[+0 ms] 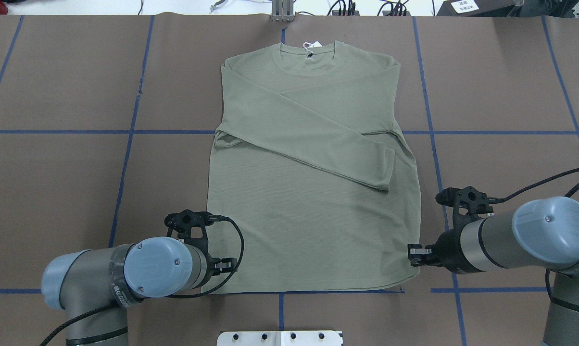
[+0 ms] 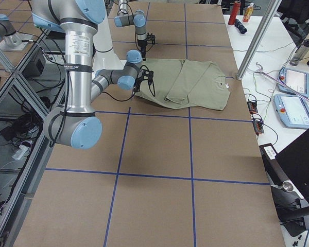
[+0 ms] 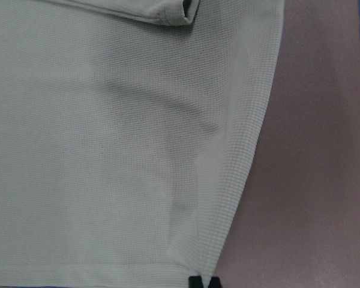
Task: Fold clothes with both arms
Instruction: 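Grasp the hem corners nearest the robot with both grippers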
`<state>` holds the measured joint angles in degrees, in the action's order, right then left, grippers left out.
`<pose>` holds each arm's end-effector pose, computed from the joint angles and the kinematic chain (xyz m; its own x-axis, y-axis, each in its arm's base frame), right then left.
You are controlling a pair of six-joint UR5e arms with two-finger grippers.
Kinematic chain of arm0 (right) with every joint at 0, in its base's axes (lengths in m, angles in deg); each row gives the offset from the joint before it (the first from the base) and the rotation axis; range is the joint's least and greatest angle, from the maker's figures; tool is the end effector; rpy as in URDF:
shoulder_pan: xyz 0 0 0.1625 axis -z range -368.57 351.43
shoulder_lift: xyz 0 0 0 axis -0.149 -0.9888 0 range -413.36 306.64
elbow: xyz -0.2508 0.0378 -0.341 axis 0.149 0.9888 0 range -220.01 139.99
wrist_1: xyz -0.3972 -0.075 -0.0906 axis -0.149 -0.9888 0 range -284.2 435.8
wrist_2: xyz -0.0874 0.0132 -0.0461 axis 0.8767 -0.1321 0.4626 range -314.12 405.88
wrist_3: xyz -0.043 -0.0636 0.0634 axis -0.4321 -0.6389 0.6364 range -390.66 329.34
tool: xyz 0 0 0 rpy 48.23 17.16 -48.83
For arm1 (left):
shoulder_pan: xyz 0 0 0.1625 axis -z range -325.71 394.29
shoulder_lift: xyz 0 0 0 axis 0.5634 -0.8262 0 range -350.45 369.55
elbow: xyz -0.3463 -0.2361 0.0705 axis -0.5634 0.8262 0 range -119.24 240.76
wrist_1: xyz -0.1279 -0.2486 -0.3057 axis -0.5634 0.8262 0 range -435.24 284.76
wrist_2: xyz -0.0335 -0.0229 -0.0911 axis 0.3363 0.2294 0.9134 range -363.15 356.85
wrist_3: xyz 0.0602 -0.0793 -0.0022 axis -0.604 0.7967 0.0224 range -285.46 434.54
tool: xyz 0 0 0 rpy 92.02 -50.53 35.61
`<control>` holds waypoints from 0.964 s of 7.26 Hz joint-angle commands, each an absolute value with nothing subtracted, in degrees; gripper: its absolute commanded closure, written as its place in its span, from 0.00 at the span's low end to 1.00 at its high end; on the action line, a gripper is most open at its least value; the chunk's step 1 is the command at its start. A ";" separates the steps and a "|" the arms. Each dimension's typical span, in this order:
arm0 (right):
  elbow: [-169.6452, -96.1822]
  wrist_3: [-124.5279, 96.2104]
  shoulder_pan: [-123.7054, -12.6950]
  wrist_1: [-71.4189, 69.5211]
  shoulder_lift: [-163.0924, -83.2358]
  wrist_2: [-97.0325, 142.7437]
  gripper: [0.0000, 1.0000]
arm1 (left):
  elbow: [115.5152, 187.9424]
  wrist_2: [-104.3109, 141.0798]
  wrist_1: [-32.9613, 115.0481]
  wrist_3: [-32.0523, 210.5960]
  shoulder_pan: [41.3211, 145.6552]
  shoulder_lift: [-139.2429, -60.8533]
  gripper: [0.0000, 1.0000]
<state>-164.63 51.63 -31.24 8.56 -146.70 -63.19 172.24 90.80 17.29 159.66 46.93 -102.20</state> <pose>-0.3719 -0.2645 0.3577 0.5530 0.0936 0.8279 -0.0464 0.9956 -0.0816 0.5422 -0.2512 0.2865 0.6928 -0.0685 -0.7179 0.1117 0.9937 0.0130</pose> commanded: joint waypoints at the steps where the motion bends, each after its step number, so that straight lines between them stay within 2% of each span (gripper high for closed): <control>1: -164.72 51.61 -31.42 8.56 -146.70 -63.28 1.00 | 172.29 90.89 16.88 159.97 46.60 -102.25 0.20; 7: -164.81 51.61 -31.77 8.56 -146.70 -63.63 1.00 | 171.41 91.16 16.79 160.06 45.72 -102.25 0.23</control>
